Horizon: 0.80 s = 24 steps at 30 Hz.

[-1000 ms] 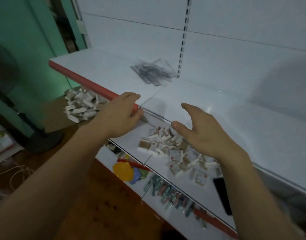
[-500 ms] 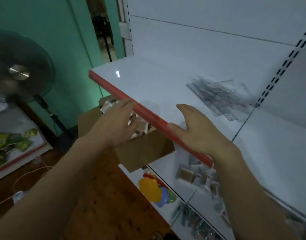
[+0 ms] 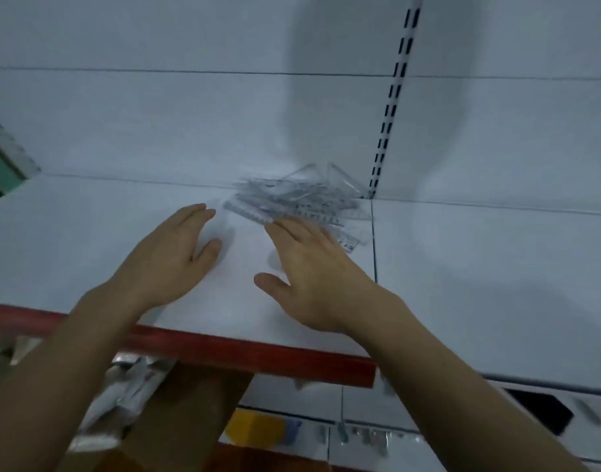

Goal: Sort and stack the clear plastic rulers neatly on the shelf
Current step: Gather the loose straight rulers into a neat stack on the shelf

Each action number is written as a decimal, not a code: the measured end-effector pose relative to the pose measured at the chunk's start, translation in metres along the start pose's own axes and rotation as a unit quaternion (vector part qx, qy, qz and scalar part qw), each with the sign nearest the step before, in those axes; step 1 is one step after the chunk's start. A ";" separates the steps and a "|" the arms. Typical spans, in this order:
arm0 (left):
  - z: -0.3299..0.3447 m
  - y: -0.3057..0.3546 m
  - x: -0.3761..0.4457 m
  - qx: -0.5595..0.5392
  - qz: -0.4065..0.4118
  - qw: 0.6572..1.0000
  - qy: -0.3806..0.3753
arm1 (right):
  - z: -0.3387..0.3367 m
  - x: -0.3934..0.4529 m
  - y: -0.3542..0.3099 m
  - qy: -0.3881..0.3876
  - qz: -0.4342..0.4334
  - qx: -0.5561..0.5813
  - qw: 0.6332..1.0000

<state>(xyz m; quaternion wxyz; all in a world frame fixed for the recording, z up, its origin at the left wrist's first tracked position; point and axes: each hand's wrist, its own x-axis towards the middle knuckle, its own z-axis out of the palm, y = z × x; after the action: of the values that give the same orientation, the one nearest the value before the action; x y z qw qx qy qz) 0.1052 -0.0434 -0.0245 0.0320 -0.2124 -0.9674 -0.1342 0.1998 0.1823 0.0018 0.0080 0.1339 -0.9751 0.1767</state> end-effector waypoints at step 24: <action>0.029 -0.028 0.129 -0.249 0.310 0.915 0.071 | 0.042 0.057 0.027 0.318 0.329 -0.002 0.889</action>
<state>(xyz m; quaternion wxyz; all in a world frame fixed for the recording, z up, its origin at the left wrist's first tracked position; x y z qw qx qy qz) -0.0237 -0.0084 -0.0445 0.0865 -0.4930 -0.7835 -0.3683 0.1389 0.1775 -0.0428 0.2589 -0.2577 -0.9090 0.2005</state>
